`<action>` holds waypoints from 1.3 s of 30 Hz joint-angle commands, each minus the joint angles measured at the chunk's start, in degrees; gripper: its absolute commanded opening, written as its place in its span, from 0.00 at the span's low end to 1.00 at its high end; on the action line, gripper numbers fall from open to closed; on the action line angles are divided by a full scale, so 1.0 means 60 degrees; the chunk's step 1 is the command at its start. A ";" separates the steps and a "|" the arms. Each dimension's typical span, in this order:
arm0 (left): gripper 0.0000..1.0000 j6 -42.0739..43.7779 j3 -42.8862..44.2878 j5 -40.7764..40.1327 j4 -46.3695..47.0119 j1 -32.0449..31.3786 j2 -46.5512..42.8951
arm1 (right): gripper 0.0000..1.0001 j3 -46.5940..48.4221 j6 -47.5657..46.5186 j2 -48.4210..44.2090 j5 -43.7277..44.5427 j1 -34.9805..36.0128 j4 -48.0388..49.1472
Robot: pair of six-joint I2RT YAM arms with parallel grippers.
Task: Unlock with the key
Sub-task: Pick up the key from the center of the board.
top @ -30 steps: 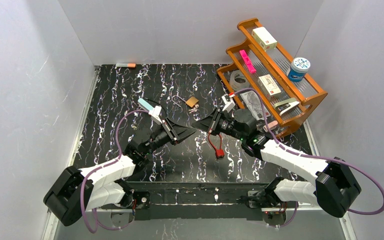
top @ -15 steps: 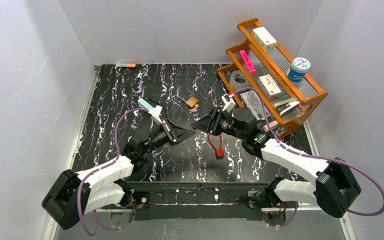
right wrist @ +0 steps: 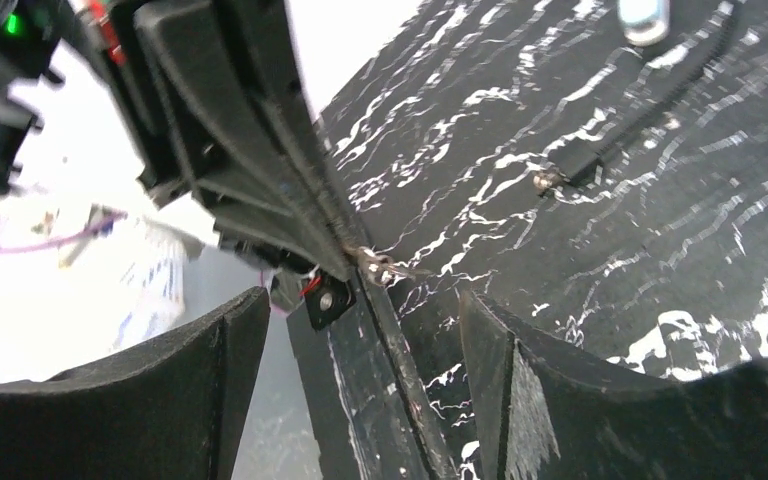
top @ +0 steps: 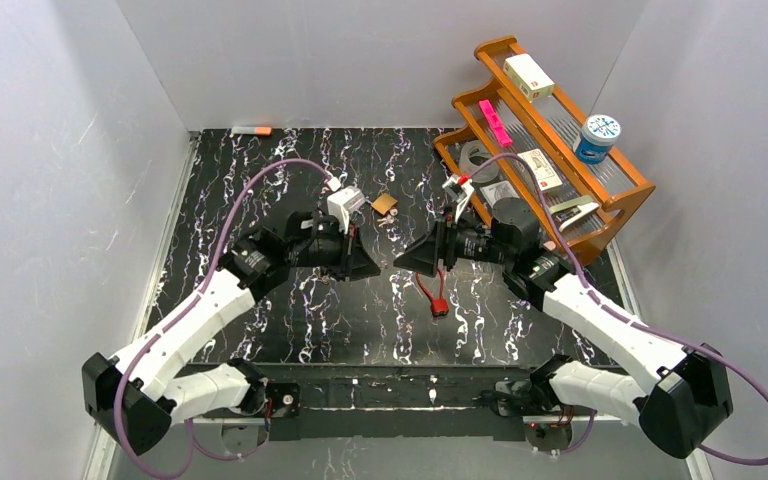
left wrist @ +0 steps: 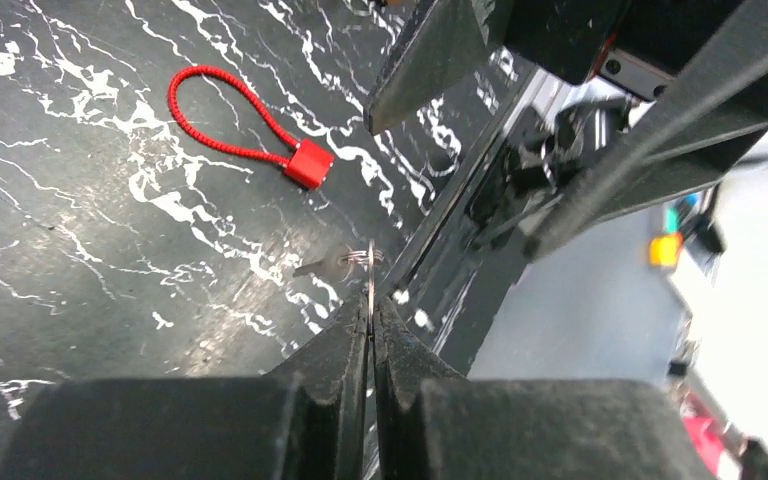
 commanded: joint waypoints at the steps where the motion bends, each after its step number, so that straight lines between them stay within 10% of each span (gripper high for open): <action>1: 0.00 0.3409 0.1380 0.0732 -0.3665 -0.0129 0.0629 | 0.78 0.0252 -0.1531 -0.0057 -0.2327 -0.0005 0.1149; 9: 0.00 0.5478 0.2402 0.1358 -0.4505 -0.0439 0.0883 | 0.40 0.0265 -0.1350 0.1127 -0.3687 0.0394 0.2364; 15: 0.00 0.5648 0.2193 0.1613 -0.4355 -0.0443 0.0656 | 0.45 -0.0003 -0.1525 0.1186 -0.2789 0.1287 0.2444; 19: 0.00 0.5789 0.2118 0.1820 -0.4366 -0.0459 0.0562 | 0.28 0.0012 -0.1384 0.1469 -0.2796 0.1385 0.2647; 39: 0.00 0.5927 0.1915 0.2099 -0.4382 -0.0503 0.0278 | 0.48 -0.0009 -0.1843 0.0794 -0.1929 0.1437 0.2484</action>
